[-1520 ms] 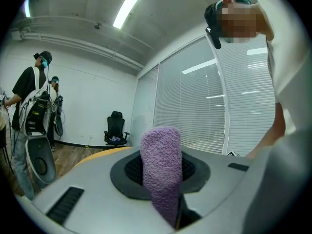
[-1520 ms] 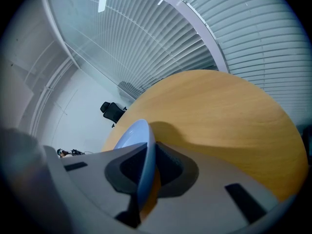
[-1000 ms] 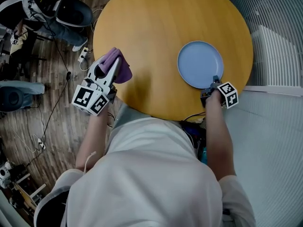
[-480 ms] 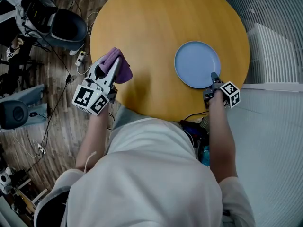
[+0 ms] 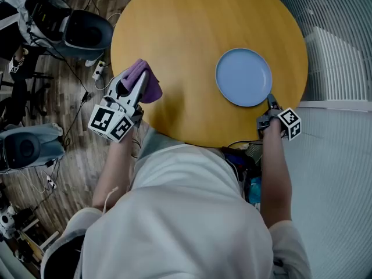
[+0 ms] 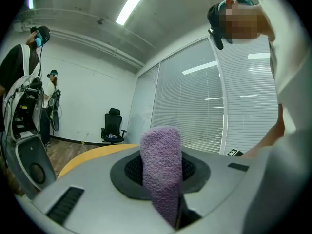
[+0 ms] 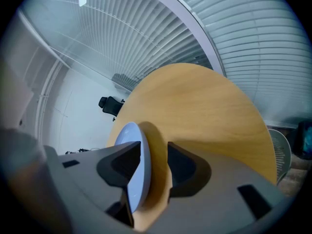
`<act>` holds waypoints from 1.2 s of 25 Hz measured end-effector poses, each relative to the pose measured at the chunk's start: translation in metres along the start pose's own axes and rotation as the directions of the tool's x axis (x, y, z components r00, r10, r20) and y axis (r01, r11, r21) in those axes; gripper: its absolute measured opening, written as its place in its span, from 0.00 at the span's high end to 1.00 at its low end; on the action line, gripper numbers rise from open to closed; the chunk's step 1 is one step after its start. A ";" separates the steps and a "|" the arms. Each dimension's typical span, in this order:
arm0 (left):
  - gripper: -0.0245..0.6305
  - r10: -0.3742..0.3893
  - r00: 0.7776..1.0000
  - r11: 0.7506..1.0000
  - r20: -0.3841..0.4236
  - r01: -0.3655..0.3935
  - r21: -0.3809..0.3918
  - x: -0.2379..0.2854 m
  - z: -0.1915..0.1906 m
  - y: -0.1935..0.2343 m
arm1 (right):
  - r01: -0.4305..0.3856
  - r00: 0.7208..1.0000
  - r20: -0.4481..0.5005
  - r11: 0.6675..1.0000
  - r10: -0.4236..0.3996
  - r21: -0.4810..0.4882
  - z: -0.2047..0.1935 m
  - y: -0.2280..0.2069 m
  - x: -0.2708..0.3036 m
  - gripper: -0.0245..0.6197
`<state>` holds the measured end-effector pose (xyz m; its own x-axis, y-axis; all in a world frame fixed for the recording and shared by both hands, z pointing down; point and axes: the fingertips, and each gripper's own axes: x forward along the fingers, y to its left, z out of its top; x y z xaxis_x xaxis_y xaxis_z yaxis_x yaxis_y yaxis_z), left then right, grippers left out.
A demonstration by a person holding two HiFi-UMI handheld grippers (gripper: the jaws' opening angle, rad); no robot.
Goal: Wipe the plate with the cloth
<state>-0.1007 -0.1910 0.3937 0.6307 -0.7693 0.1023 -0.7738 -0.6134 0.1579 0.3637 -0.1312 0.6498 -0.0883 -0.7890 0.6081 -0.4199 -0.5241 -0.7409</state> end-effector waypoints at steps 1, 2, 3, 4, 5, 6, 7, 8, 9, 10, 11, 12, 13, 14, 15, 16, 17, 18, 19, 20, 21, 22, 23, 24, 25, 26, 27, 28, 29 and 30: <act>0.84 -0.002 1.000 1.000 -0.001 0.002 0.000 0.000 0.001 0.001 | -0.019 1.000 0.014 1.000 0.019 -0.017 0.003 0.005 -0.003 0.68; 0.84 -0.003 1.000 1.000 -0.002 0.003 0.001 0.000 0.002 0.002 | -0.038 0.999 0.025 0.999 0.039 -0.035 0.004 0.010 -0.005 0.71; 0.84 -0.005 1.000 1.000 -0.004 0.005 0.003 0.000 0.002 0.003 | -0.053 0.998 0.033 0.997 0.055 -0.054 0.004 0.015 -0.007 0.75; 0.84 -0.006 1.000 1.000 -0.006 0.006 0.005 -0.001 0.002 0.003 | -0.064 0.997 0.036 0.995 0.067 -0.072 0.003 0.020 -0.008 0.78; 0.84 -0.007 1.000 1.000 -0.008 0.007 0.006 0.000 0.002 0.004 | -0.074 0.996 0.035 0.993 0.078 -0.089 0.002 0.025 -0.010 0.79; 0.84 -0.008 1.000 1.000 -0.010 0.008 0.005 0.000 0.001 0.003 | -0.085 0.996 0.032 0.991 0.088 -0.105 0.002 0.029 -0.011 0.80; 0.84 -0.011 1.000 1.000 -0.011 0.011 0.003 0.001 0.002 0.002 | -0.097 0.995 0.028 0.988 0.101 -0.119 0.002 0.034 -0.014 0.81; 0.84 -0.014 1.000 1.000 -0.010 0.014 0.001 0.001 0.003 0.000 | -0.111 0.993 0.025 0.985 0.115 -0.130 0.002 0.040 -0.016 0.83; 0.84 -0.018 1.000 1.000 -0.008 0.018 0.000 0.001 0.006 -0.001 | -0.127 0.991 0.024 0.982 0.131 -0.139 0.003 0.046 -0.018 0.84; 0.84 -0.022 1.000 1.000 -0.006 0.022 0.001 0.002 0.008 -0.002 | -0.142 0.989 0.025 0.979 0.147 -0.145 0.004 0.053 -0.020 0.85; 0.84 -0.025 1.000 1.000 -0.005 0.025 0.003 0.002 0.010 -0.003 | -0.154 0.987 0.028 0.976 0.160 -0.151 0.004 0.059 -0.021 0.86; 0.84 -0.027 1.000 1.000 -0.004 0.027 0.005 0.003 0.011 -0.003 | -0.162 0.985 0.032 0.974 0.169 -0.159 0.005 0.064 -0.021 0.86; 0.84 -0.029 1.000 1.000 -0.004 0.030 0.006 0.003 0.011 -0.003 | -0.168 0.984 0.033 0.971 0.176 -0.172 0.005 0.068 -0.020 0.87; 0.84 -0.031 1.000 0.999 -0.004 0.031 0.008 0.003 0.011 -0.004 | -0.174 0.983 0.030 0.966 0.183 -0.190 0.004 0.072 -0.019 0.87; 0.84 -0.034 0.999 0.999 -0.005 0.034 0.008 0.003 0.010 -0.004 | -0.183 0.981 0.026 0.960 0.192 -0.210 0.002 0.076 -0.019 0.88; 0.84 -0.037 0.999 0.999 -0.006 0.037 0.009 0.004 0.009 -0.005 | -0.193 0.979 0.023 0.954 0.203 -0.229 0.001 0.081 -0.018 0.88; 0.84 -0.040 0.999 0.999 -0.008 0.040 0.009 0.004 0.008 -0.005 | -0.201 0.977 0.021 0.948 0.213 -0.247 0.000 0.086 -0.019 0.89; 0.84 -0.044 0.999 0.999 -0.010 0.044 0.008 0.003 0.008 -0.005 | -0.205 0.976 0.021 0.942 0.219 -0.267 0.000 0.092 -0.019 0.89; 0.84 -0.046 0.999 0.999 -0.013 0.046 0.007 0.003 0.009 -0.004 | -0.206 0.975 0.021 0.935 0.221 -0.290 -0.001 0.097 -0.020 0.89; 0.84 -0.047 0.999 0.999 -0.015 0.047 0.007 0.002 0.009 -0.004 | -0.206 0.974 0.022 0.926 0.225 -0.315 0.000 0.103 -0.022 0.89; 0.84 -0.046 0.999 0.999 -0.017 0.046 0.008 0.001 0.011 -0.004 | -0.210 0.973 0.023 0.918 0.231 -0.338 0.001 0.109 -0.023 0.89; 0.84 -0.045 0.999 0.999 -0.019 0.045 0.010 0.000 0.012 -0.004 | -0.216 0.970 0.026 0.909 0.241 -0.355 0.002 0.115 -0.025 0.90; 0.84 -0.043 0.999 0.999 -0.019 0.043 0.011 -0.001 0.013 -0.004 | -0.225 0.967 0.030 0.902 0.253 -0.370 0.004 0.120 -0.027 0.90; 0.84 -0.041 0.999 0.999 -0.019 0.041 0.012 -0.002 0.013 -0.002 | -0.231 0.964 0.036 0.893 0.265 -0.386 0.005 0.127 -0.028 0.90; 0.84 -0.037 0.999 0.999 -0.018 0.038 0.013 -0.003 0.014 0.000 | -0.232 0.961 0.045 0.883 0.273 -0.408 0.006 0.133 -0.029 0.90; 0.84 -0.034 0.999 0.999 -0.016 0.034 0.012 -0.004 0.015 0.003 | -0.227 0.959 0.057 0.870 0.279 -0.437 0.008 0.140 -0.031 0.90; 0.84 -0.031 0.999 0.999 -0.014 0.031 0.012 -0.006 0.015 0.005 | -0.220 0.956 0.071 0.854 0.286 -0.471 0.009 0.147 -0.034 0.91; 0.84 -0.028 1.000 1.000 -0.013 0.028 0.011 -0.007 0.016 0.006 | -0.214 0.952 0.083 0.836 0.294 -0.505 0.010 0.154 -0.038 0.91; 0.84 -0.028 1.000 1.000 -0.011 0.028 0.011 -0.008 0.016 0.006 | -0.211 0.948 0.092 0.818 0.305 -0.534 0.011 0.160 -0.042 0.91; 0.84 -0.028 1.000 1.000 -0.010 0.028 0.013 -0.010 0.016 0.006 | -0.212 0.943 0.097 0.802 0.317 -0.558 0.011 0.166 -0.046 0.91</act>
<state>-0.1123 -0.1903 0.3775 0.6526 -0.7500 0.1077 -0.7565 -0.6371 0.1476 0.3081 -0.1852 0.4958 -0.1287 -0.9417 0.3108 -0.8224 -0.0738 -0.5642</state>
